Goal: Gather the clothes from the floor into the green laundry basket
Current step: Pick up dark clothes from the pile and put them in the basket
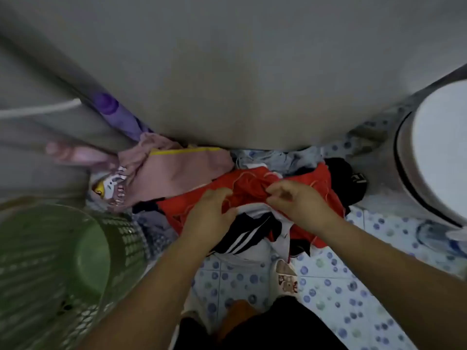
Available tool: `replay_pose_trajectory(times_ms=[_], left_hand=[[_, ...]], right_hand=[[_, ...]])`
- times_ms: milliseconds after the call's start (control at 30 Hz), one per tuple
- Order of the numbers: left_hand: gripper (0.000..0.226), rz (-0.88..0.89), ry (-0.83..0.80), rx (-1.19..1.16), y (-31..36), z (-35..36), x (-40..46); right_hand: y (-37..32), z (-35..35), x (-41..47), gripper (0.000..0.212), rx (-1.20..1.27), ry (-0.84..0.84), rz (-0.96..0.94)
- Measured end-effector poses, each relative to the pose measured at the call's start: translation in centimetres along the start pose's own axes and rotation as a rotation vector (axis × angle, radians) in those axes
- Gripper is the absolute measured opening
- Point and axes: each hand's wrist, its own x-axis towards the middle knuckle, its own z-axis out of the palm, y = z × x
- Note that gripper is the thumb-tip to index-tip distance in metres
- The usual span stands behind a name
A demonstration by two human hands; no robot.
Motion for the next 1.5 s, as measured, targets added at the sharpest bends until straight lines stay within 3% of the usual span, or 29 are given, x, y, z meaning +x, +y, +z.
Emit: replay_pose_trajectory(times_ms=[133,267,333,433,500,600,767,900,967,1100,1167,1300,1433,1500], left_hand=[[0.062,-0.017,-0.178,0.099,-4.2,6.3,4.0],[0.116,-0.102,-0.414,0.261,-8.6,12.1,7.8],[0.131,-0.143,-0.498,0.368,-10.0,14.0,9.1],[0.13,-0.119,-0.423,0.431,-12.1,16.2,10.8],[0.121,-0.088,-0.313,0.439,-13.5,17.1,11.6],[0.102,-0.046,-0.177,0.398,-14.7,18.0,12.7],[0.079,-0.028,-0.037,0.093,-15.1,16.7,14.2],[0.045,0.006,0.226,-0.349,-15.1,14.7,13.7],[0.044,0.024,0.335,-0.527,-14.7,13.8,12.6],[0.036,0.008,0.509,-0.868,-14.1,12.2,9.0],[0.036,0.029,0.55,-0.94,-13.4,11.6,7.6],[0.036,0.149,0.597,-1.064,-10.6,9.9,4.2],[0.039,0.262,0.629,-1.187,-8.5,8.3,1.8],[0.039,0.282,0.646,-1.282,-8.0,7.8,0.8]], right_hand=[[4.9,4.8,4.8,0.063,-0.468,-0.2,-0.05],[9.5,9.4,9.2,0.114,-0.833,-0.459,0.047],[11.1,11.2,10.9,0.127,-0.955,-0.482,0.077],[13.4,13.6,12.9,0.119,-1.091,-0.314,-0.01],[14.2,14.6,14.0,0.086,-1.117,-0.135,-0.12],[13.7,15.0,15.8,0.035,-1.066,-0.007,-0.192],[11.1,14.2,17.5,0.033,-0.982,0.121,-0.262],[9.3,14.2,16.9,0.032,-0.671,0.297,-0.369],[8.5,14.0,16.1,0.045,-0.573,0.297,-0.406],[8.7,13.2,12.6,0.104,-0.296,0.13,-0.359],[9.8,12.9,11.1,0.119,-0.215,0.062,-0.366],[12.4,14.9,9.1,0.129,-0.011,-0.014,-0.409],[13.6,17.3,8.4,0.11,0.212,-0.014,-0.609],[14.1,18.3,8.5,0.124,0.171,0.051,-0.61]])
